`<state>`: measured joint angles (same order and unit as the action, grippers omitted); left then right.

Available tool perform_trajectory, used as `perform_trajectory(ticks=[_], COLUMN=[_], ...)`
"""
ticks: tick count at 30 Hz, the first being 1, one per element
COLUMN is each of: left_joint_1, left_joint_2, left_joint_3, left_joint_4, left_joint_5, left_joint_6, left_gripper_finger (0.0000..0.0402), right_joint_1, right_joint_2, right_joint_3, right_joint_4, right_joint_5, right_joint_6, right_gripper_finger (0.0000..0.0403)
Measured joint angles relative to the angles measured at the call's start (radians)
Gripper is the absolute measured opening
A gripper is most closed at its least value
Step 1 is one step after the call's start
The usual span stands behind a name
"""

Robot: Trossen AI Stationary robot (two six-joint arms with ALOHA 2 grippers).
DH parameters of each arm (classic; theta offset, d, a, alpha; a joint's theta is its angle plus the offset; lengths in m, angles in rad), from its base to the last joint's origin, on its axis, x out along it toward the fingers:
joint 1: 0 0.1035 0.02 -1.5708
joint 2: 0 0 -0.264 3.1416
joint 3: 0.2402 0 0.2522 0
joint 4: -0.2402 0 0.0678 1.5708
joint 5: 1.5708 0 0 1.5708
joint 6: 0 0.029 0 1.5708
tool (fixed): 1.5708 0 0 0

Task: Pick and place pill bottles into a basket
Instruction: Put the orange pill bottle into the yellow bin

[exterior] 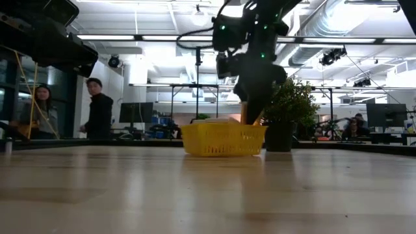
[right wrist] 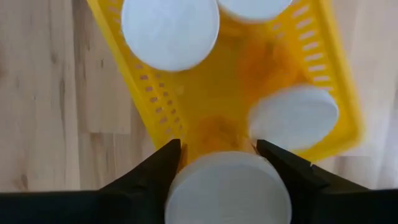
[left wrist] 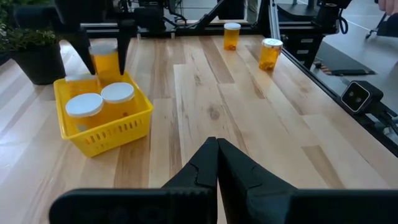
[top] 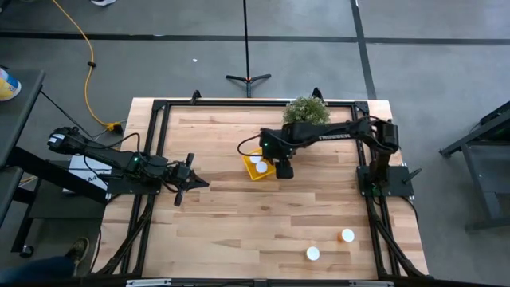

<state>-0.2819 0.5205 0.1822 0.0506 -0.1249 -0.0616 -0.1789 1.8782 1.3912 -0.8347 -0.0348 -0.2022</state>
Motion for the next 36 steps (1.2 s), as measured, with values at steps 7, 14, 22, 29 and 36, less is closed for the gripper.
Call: perform_trajectory(ticks=[7, 14, 22, 29, 36], left_joint_1=[0.000, 0.000, 0.000, 0.000, 0.000], left_joint_2=[0.000, 0.000, 0.000, 0.000, 0.000], left_joint_3=[0.000, 0.000, 0.000, 0.000, -0.001], left_joint_4=[0.000, 0.000, 0.000, 0.000, 0.000], left_joint_5=[0.000, 0.000, 0.000, 0.001, 0.001], left_joint_6=[0.000, 0.000, 0.000, 0.000, 0.000], left_gripper_finger=[0.0046, 0.0046, 0.0046, 0.0046, 0.0046], right_joint_1=[-0.002, -0.002, -0.003, -0.003, -0.004], right_joint_2=[0.001, 0.002, 0.002, 0.001, 0.001], right_joint_3=[0.000, 0.000, 0.000, 0.000, 0.000], right_joint_4=[0.002, -0.006, -0.008, -0.026, -0.038], right_joint_5=[-0.002, -0.002, -0.001, 0.000, 0.002], right_joint_6=[0.001, 0.009, 0.019, 0.044, 0.041], right_gripper_finger=[0.0183, 0.0212, 0.0202, 0.0232, 0.0262])
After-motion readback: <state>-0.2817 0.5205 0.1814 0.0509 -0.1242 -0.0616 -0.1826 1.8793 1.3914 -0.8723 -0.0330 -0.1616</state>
